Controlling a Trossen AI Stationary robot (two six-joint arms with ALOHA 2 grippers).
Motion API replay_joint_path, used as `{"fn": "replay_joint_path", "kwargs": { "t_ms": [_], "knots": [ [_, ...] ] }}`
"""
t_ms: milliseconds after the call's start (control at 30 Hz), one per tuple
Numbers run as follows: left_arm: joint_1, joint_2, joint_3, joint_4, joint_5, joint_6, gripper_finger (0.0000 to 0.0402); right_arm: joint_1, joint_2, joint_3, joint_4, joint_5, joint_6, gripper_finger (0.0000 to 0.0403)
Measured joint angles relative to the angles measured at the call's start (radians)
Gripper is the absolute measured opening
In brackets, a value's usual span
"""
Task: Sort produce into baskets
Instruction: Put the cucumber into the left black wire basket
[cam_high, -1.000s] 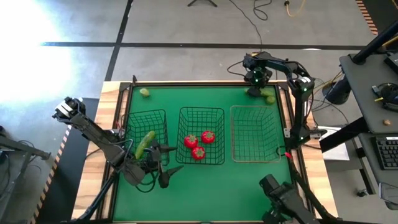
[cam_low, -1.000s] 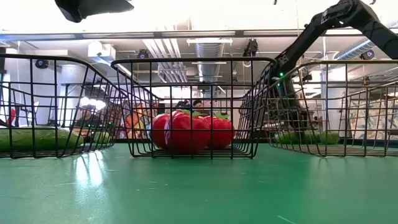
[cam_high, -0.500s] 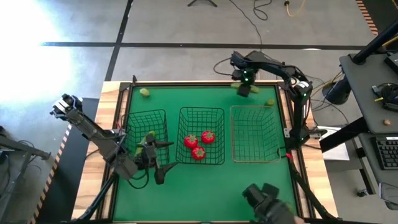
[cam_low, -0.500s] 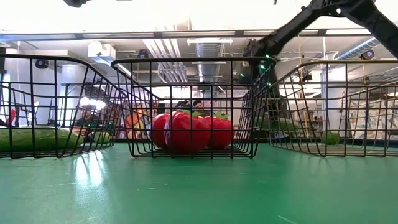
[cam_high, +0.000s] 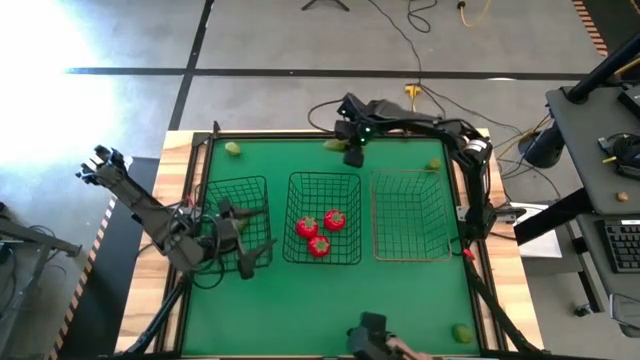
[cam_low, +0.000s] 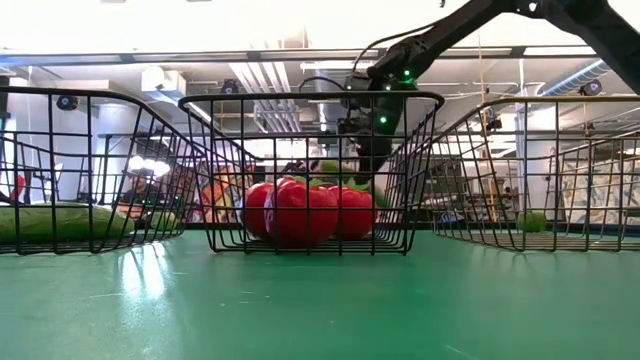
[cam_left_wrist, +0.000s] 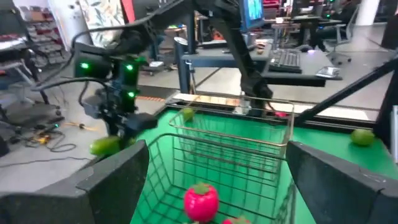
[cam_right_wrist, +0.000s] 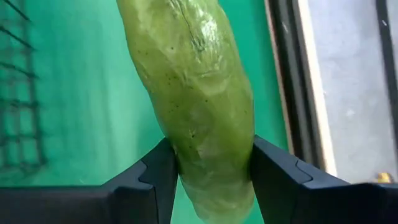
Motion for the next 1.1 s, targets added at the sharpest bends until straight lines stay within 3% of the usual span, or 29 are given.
{"fn": "replay_joint_path", "kwargs": {
  "t_ms": [300,667,933,1100],
  "knots": [
    [0.118,-0.074,0.000,-0.124,0.044,-0.008,0.0359,0.009,0.109,0.009,0.057,-0.061,0.082,0.0171],
    [0.417,-0.133,0.000,-0.174,0.289,-0.003,0.0359,0.020,0.166,0.084,0.045,-0.088,0.127,0.0280],
    [0.740,-0.089,0.000,-0.168,0.689,0.042,0.0359,0.044,0.079,0.195,-0.106,-0.088,0.119,0.0354],
    [0.970,0.017,0.015,-0.094,0.981,0.113,0.0359,0.097,-0.066,0.181,-0.181,-0.087,0.126,0.0365]
  ]
}}
